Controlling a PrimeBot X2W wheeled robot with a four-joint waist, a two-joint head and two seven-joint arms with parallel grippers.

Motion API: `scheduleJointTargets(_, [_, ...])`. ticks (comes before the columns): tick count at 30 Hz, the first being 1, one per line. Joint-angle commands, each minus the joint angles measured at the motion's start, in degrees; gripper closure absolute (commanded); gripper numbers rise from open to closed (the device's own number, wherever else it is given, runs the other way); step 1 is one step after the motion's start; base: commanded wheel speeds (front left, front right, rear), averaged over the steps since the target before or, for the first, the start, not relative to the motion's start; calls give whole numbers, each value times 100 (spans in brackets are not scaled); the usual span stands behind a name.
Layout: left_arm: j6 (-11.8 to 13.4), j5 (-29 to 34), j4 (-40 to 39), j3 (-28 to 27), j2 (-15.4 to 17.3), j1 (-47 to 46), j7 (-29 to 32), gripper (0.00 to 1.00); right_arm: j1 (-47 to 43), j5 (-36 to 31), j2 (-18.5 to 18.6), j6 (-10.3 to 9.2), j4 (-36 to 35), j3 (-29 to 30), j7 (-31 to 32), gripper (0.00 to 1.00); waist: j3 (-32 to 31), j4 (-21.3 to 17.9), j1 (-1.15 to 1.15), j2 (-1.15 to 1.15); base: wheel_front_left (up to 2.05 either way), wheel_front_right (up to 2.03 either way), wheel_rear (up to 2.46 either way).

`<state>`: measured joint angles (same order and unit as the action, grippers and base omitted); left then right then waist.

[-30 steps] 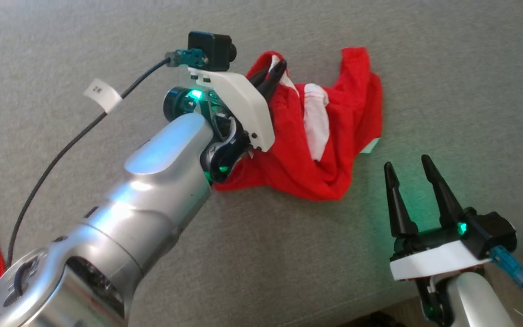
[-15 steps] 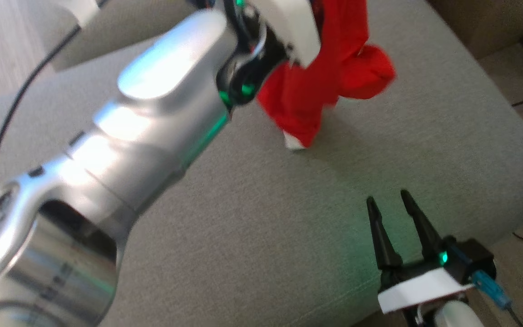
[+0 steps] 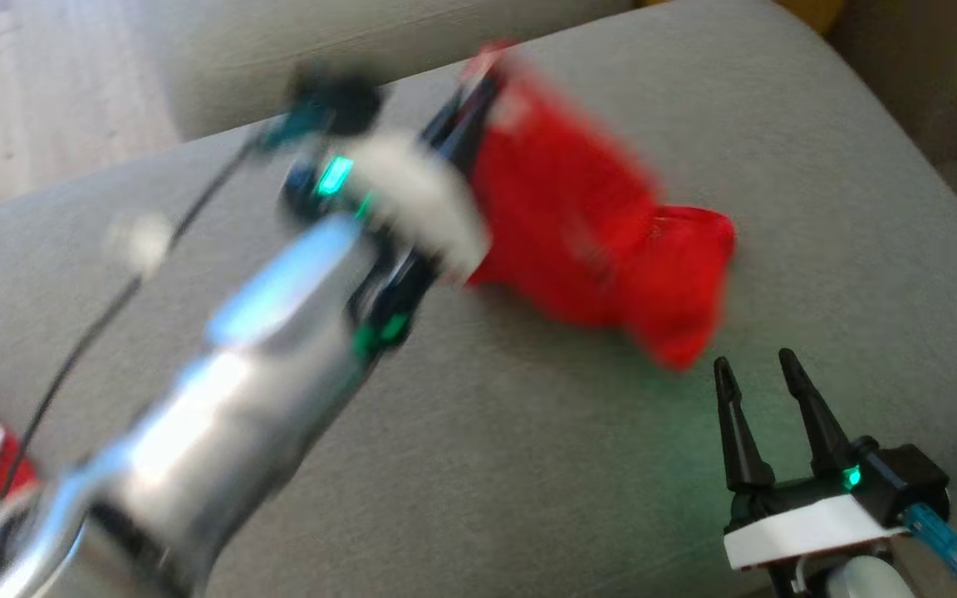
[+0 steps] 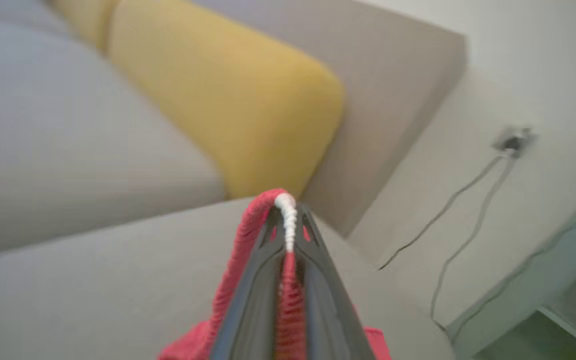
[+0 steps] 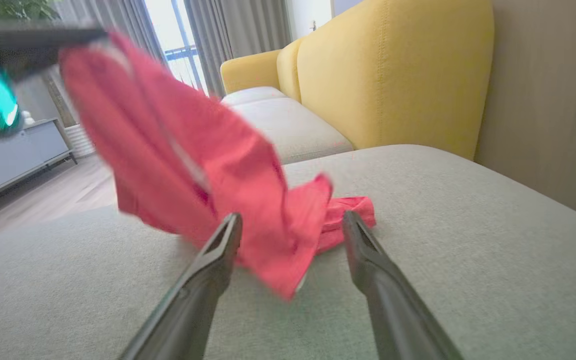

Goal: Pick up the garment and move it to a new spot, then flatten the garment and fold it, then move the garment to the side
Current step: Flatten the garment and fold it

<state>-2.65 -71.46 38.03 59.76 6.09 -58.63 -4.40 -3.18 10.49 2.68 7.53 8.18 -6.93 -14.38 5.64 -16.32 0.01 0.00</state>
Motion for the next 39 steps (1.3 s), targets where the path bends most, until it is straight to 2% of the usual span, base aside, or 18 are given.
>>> scheduleJointTargets(1, [65,-111,-172,-185,315,58,-170,100,23,-60,21,-4,-194,-114,-62,0,17,250,-1,0,0,0,0])
scheduleJointTargets(6, [212,-446,-530,-420,887,1404,-712,100,-6,-93,21,-4,-157,-63,-62,0,-14,682,-1,0,0,0,0])
scheduleJointTargets(11, [225,-621,-1099,-808,1168,2268,-995,100,44,-99,21,-4,103,-204,-62,0,-40,1088,-1,0,0,0,0])
scheduleJointTargets(18, [294,-380,-1849,-1267,1174,3020,-1056,100,454,217,81,-4,904,-594,-62,0,32,1467,-1,0,0,0,0])
scheduleJointTargets(26, [339,-55,-2143,-1431,1018,3374,-1059,100,980,682,100,-4,1688,-897,-62,0,104,1654,-1,0,0,0,0])
scheduleJointTargets(27, [339,-30,-2154,-1441,1009,3397,-1059,100,1013,725,99,-4,1725,-895,-62,23,108,1659,-1,0,0,0,0])
scheduleJointTargets(28, [338,-4,-2163,-1452,1005,3416,-1059,100,1038,765,98,-4,1769,-883,-62,58,110,1659,-1,0,0,0,0])
scheduleJointTargets(29, [338,19,-2170,-1469,1003,3436,-1059,100,1065,787,99,-4,1797,-864,-62,71,111,1653,-1,0,0,0,0])
scheduleJointTargets(30, [340,41,-2178,-1494,1002,3456,-1059,100,1088,799,100,-4,1818,-859,-62,94,109,1643,-1,0,0,0,0])
scheduleJointTargets(31, [339,60,-2186,-1521,1000,3481,-1059,100,1107,797,112,-4,1841,-879,-62,100,105,1632,-1,0,0,0,0])
scheduleJointTargets(39, [315,189,-2234,-1646,1001,3649,-1059,100,1208,791,249,-4,1890,-982,-62,100,63,1559,-1,0,0,0,0])
